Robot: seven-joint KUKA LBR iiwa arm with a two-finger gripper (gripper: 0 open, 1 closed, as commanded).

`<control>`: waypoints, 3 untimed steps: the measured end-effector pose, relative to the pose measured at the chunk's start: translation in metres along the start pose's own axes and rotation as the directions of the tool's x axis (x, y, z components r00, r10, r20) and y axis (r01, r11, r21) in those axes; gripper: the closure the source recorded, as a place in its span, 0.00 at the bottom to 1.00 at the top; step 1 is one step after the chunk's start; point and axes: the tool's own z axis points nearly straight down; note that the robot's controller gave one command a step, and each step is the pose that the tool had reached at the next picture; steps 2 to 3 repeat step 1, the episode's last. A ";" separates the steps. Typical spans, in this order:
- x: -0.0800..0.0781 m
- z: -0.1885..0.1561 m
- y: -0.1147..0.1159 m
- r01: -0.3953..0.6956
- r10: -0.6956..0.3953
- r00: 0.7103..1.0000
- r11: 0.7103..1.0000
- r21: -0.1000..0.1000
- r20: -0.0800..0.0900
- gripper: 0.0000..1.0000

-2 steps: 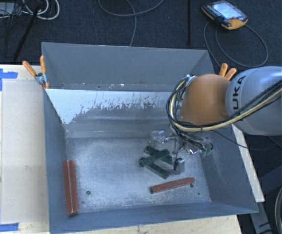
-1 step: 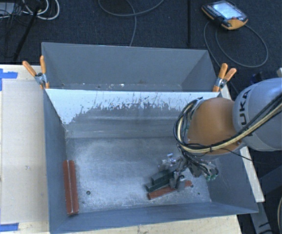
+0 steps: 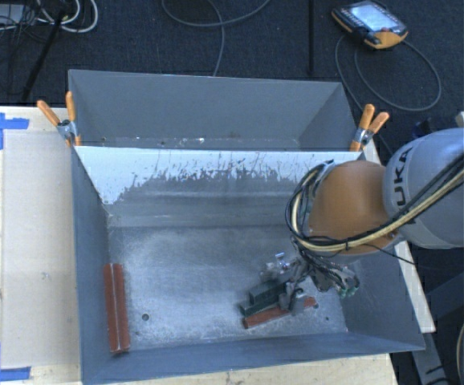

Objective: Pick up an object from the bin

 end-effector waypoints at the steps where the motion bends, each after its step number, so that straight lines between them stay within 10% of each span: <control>1: -0.007 -0.135 -0.014 -0.020 0.020 1.000 1.000 -0.004 0.001 1.00; 3: -0.007 -0.135 -0.014 -0.020 0.020 1.000 1.000 -0.004 0.001 1.00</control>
Offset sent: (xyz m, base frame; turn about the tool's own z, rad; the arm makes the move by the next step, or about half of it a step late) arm 0.0000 0.0000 0.0000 0.0000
